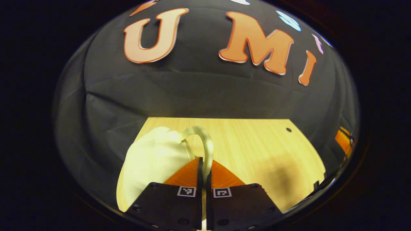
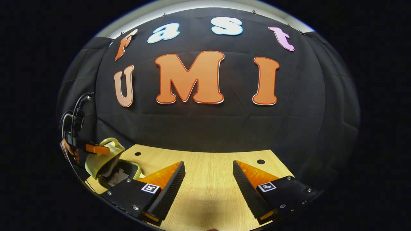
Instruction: First open the suitcase, pack the skin care products into it, and then close the suitcase.
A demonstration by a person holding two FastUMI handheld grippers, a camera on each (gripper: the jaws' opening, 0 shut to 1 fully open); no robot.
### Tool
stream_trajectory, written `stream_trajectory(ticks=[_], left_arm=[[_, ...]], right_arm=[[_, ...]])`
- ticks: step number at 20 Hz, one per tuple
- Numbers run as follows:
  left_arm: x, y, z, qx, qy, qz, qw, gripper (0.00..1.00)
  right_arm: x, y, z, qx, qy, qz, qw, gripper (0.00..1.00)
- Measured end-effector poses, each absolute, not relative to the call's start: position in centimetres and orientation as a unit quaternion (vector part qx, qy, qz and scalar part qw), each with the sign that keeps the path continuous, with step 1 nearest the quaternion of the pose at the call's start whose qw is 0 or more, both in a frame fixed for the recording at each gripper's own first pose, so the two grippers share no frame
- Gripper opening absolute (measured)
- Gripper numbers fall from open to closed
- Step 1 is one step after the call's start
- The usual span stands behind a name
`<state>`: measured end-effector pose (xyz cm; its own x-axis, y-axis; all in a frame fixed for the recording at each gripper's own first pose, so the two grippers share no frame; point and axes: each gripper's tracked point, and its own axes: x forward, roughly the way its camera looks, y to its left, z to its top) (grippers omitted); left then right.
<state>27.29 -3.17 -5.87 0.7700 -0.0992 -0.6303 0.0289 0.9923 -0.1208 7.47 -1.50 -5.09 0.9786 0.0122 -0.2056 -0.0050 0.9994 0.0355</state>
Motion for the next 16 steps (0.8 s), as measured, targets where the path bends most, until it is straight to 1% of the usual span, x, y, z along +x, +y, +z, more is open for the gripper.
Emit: stream_trajectory(ticks=[3, 4, 5, 6, 8, 11, 12, 13, 14, 15, 16], left_arm=[[27.0, -5.5, -7.9, -0.007, 0.369, -0.043, 0.929, 0.06], [26.8, -5.7, -8.6, 0.002, 0.379, -0.043, 0.925, 0.08], [26.5, -6.0, -9.3, 0.014, 0.392, -0.043, 0.919, 0.08], [26.4, -5.9, -10.0, 0.029, 0.399, -0.041, 0.916, 0.11], [25.9, -6.1, -11.2, 0.054, 0.42, -0.044, 0.905, 0.14], [25.5, -6.2, -12.3, 0.077, 0.439, -0.052, 0.894, 0.13], [25.3, -6.3, -11.8, 0.08, 0.441, -0.05, 0.892, 0.17], [25.1, -7.0, -12.1, 0.075, 0.452, -0.055, 0.887, 0.17], [25.1, -7.2, -11.7, 0.062, 0.455, -0.058, 0.886, 0.3], [24.9, -7.5, -11.7, 0.049, 0.463, -0.061, 0.883, 0.38], [24.6, -8.0, -11.1, 0.034, 0.462, -0.068, 0.884, 0.39]], right_arm=[[7.3, -1.8, -5.5, 0.017, 0.107, 0.006, 0.994, 0.96], [7.2, -1.8, -5.6, 0.016, 0.109, 0.009, 0.994, 0.96], [7.1, -2.1, -5.6, 0.013, 0.109, 0.008, 0.994, 0.96], [7.0, -2.1, -5.8, 0.009, 0.11, 0.009, 0.994, 0.96], [7.0, -2.5, -6.1, 0.003, 0.114, 0.009, 0.993, 0.96], [7.0, -3.1, -6.4, 0.004, 0.119, 0.009, 0.993, 0.96], [7.1, -3.3, -6.4, 0.004, 0.119, 0.008, 0.993, 0.96], [7.3, -3.5, -6.3, 0.005, 0.117, 0.008, 0.993, 0.96], [7.4, -3.5, -6.3, 0.006, 0.117, 0.007, 0.993, 0.96], [7.6, -3.6, -6.1, 0.008, 0.116, 0.008, 0.993, 0.96], [7.6, -3.6, -6.1, 0.008, 0.115, 0.009, 0.993, 0.96]])
